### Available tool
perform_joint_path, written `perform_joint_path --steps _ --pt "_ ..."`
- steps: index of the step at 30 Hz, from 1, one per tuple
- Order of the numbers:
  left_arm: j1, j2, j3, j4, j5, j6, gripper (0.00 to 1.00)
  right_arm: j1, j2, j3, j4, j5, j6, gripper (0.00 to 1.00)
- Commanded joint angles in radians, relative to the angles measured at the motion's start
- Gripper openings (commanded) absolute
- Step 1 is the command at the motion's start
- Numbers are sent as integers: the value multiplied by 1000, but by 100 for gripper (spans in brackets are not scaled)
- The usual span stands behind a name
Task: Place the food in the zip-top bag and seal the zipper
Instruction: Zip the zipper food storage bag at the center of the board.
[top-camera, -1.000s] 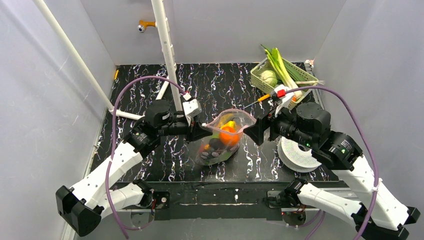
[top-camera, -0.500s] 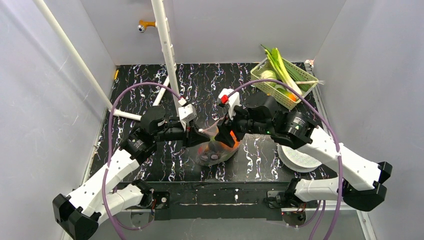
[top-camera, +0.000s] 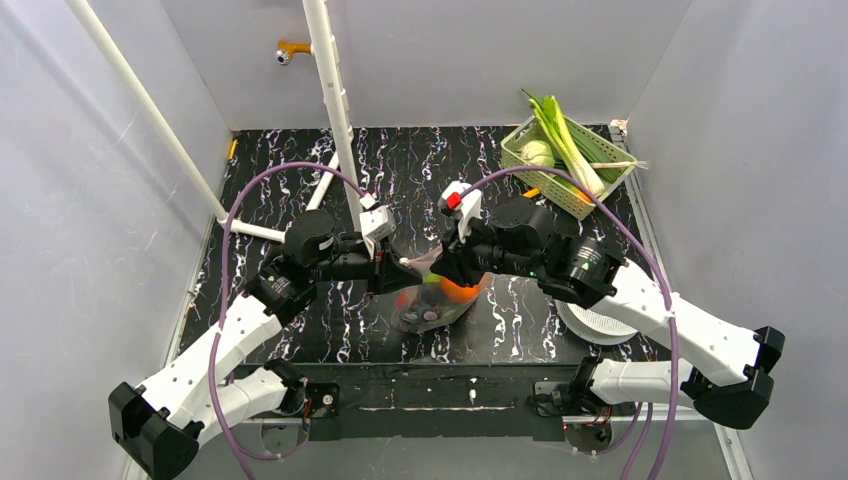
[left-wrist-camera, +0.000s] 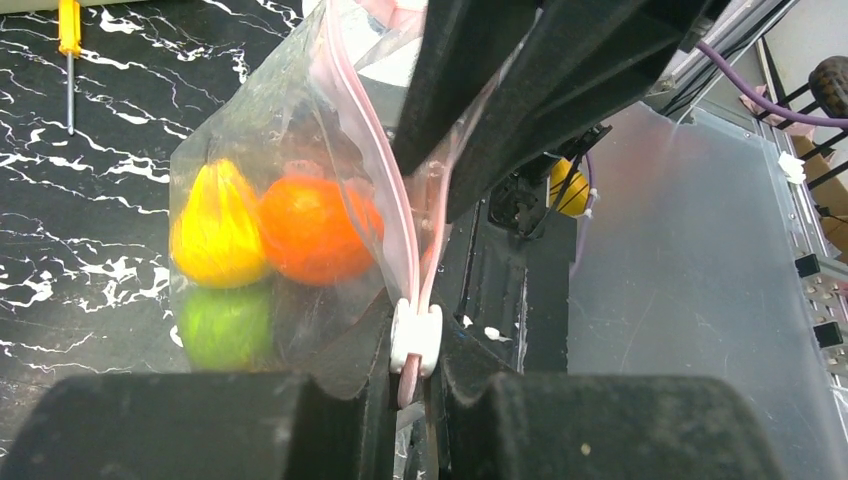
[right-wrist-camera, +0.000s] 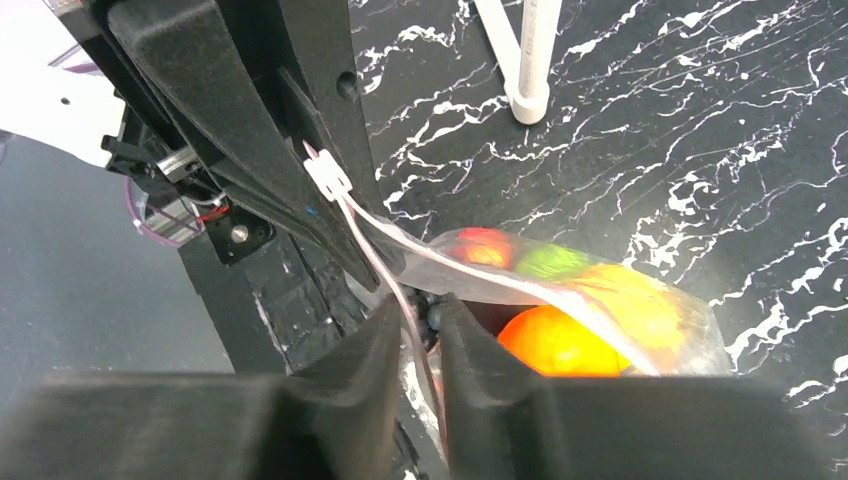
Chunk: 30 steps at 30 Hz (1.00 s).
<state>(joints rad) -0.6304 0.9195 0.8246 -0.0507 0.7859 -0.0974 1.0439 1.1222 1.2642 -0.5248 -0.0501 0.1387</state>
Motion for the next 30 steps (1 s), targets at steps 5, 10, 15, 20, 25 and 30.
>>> perform_joint_path --steps 5,10,15,20,25,30 --pt "5 -66 -41 65 -100 -37 58 2 -83 -109 208 41 131 1" --pt "5 -86 -106 199 -23 -83 62 -7 -172 -212 304 43 190 1" --pt "5 -72 -139 263 0 -110 54 -19 -234 -258 336 93 227 1" --pt "5 -37 -174 390 7 -191 51 -25 -242 -259 365 58 239 1" --pt "5 -12 -173 413 -47 -230 52 -25 -225 -256 368 13 245 1" --pt "5 -30 -180 414 -87 -226 53 -25 -210 -255 370 -16 249 1"
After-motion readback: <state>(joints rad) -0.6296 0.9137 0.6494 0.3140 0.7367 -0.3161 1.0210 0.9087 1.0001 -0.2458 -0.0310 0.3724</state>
